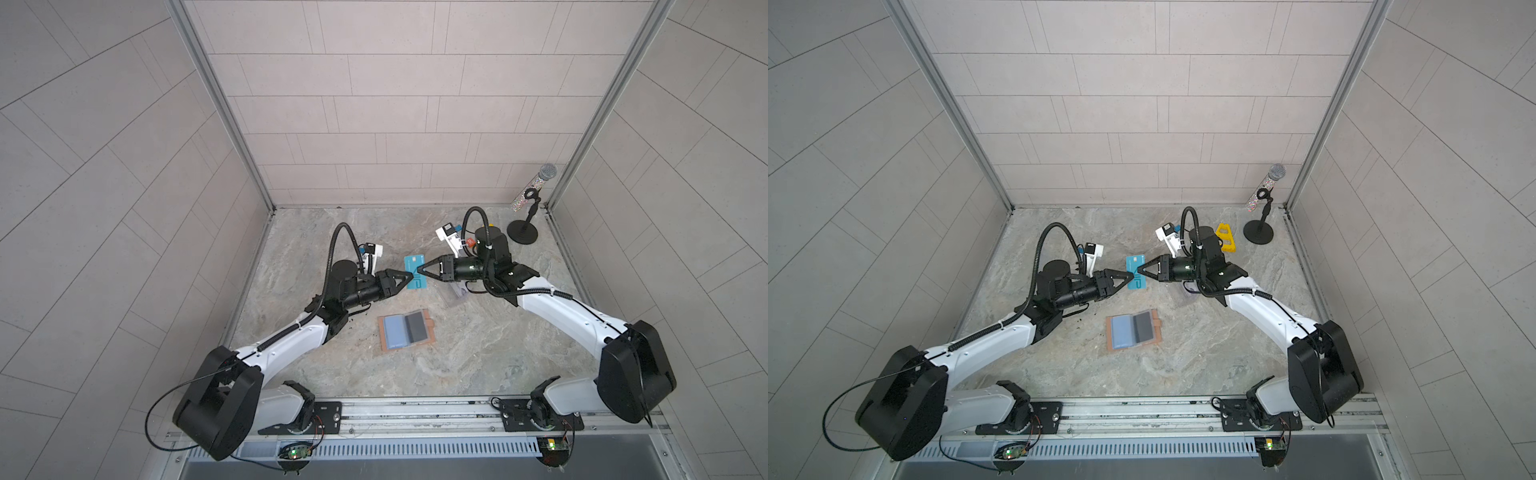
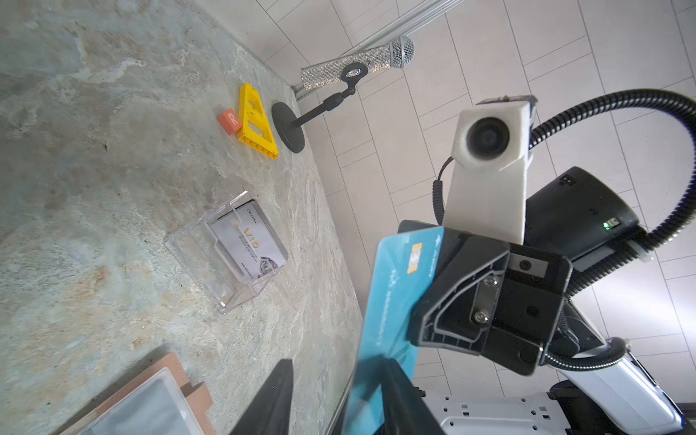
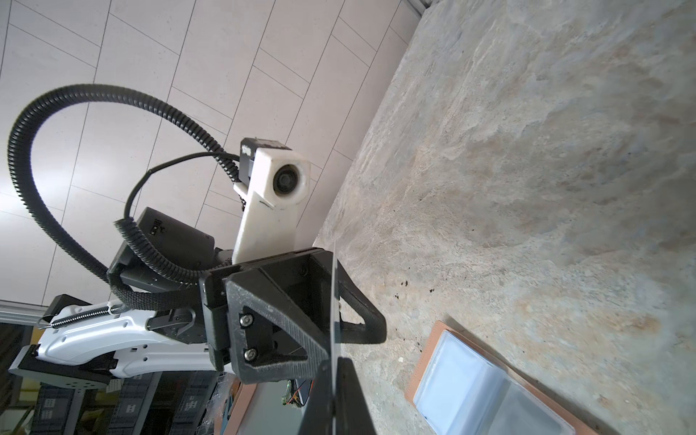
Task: Insert credit cards into a card holder
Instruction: Pick up the credit card from the storage box.
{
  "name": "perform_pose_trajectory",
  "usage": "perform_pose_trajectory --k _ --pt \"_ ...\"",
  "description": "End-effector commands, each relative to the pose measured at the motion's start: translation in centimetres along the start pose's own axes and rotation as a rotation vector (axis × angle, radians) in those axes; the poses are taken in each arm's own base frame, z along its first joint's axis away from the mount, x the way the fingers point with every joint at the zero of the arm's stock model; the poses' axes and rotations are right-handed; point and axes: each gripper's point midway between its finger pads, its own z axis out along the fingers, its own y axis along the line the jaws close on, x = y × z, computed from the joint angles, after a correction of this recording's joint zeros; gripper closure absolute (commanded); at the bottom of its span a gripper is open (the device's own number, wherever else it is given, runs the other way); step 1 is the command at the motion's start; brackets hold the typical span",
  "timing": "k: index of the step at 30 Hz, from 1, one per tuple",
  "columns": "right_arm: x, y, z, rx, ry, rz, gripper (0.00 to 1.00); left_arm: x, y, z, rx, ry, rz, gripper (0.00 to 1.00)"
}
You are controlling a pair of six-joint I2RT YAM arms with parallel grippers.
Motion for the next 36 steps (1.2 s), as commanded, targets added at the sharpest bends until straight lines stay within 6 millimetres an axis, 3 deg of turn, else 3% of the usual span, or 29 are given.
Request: perform_pose_trajectory --k 1,6,10,13,15,20,22,28,36 --pt "-0.3 1.0 0.4 -0.040 0.002 -0.009 1.00 -0.2 -1.4 -0.2 0.051 -0.011 0.031 0.64" --pt "0.2 0.4 0.6 -0.021 0.018 -0.002 1.00 -0.2 -1.8 -0.4 0.060 -0.013 0.033 0.79" --pt "0.3 0.1 0.7 -0.008 0.017 -0.001 1.00 -0.2 -2.0 -0.5 0.069 -0.011 0.032 1.00" --pt "0.5 -0.6 0.7 0.022 0.026 0.000 1.00 -0.1 -2.0 -0.7 0.067 -0.017 0.031 1.00" --pt "0.7 -1.0 0.8 0.038 0.033 0.004 0.95 -0.1 -1.9 -0.9 0.063 -0.022 0.029 1.00" --pt "1.4 -2.4 0.1 0.135 0.050 -0.024 0.55 0.4 -0.1 -1.3 -0.028 -0.028 -0.003 1.00" --pt "2.2 -4.1 -0.6 0.248 0.077 -0.044 0.46 0.9 1.4 -1.8 -0.099 -0.031 -0.022 1.00" --pt "5.1 -8.8 -2.7 0.495 0.154 -0.069 0.43 3.9 5.6 -3.9 -0.339 -0.007 -0.062 1.00" --pt "10.8 -12.5 -2.3 0.596 0.306 -0.054 0.49 7.5 8.2 -4.7 -0.423 0.025 -0.096 1.00"
